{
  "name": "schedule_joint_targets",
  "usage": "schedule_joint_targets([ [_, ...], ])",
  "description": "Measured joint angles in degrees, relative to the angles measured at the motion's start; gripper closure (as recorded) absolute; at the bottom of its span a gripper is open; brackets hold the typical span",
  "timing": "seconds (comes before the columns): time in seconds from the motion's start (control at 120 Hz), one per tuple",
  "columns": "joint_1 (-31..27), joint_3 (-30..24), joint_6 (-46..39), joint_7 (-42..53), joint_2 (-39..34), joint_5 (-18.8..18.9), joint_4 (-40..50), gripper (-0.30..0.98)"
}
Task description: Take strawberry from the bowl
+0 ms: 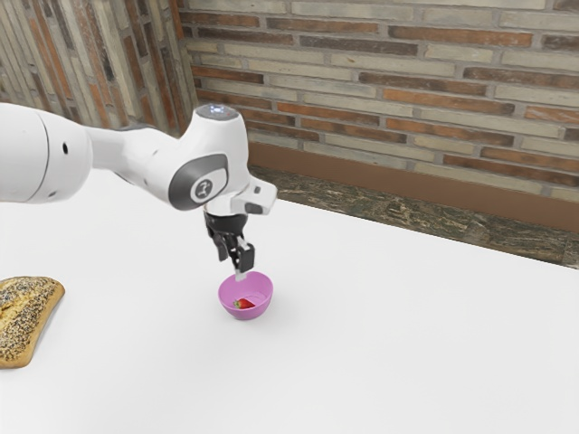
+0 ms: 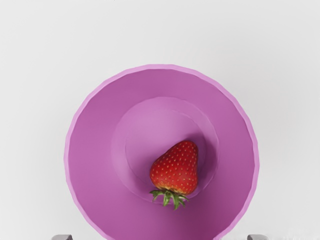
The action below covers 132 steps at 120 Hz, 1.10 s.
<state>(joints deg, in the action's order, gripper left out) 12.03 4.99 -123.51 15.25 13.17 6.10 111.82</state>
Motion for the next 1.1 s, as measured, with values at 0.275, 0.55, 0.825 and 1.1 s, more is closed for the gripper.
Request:
schedule_joint_targets([
  [0.275,-0.06,-0.07,-4.09,10.58,3.14,-0.14,1.23,0.33],
  [0.55,-0.44,0.12,-9.21,18.40,4.26,-4.05,3.62,0.34],
  [0.825,-1.80,0.41,-13.19,23.73,3.38,-7.77,6.83,0.34],
  [1.1,-1.92,0.43,-15.34,27.80,5.14,-7.89,6.34,0.34],
])
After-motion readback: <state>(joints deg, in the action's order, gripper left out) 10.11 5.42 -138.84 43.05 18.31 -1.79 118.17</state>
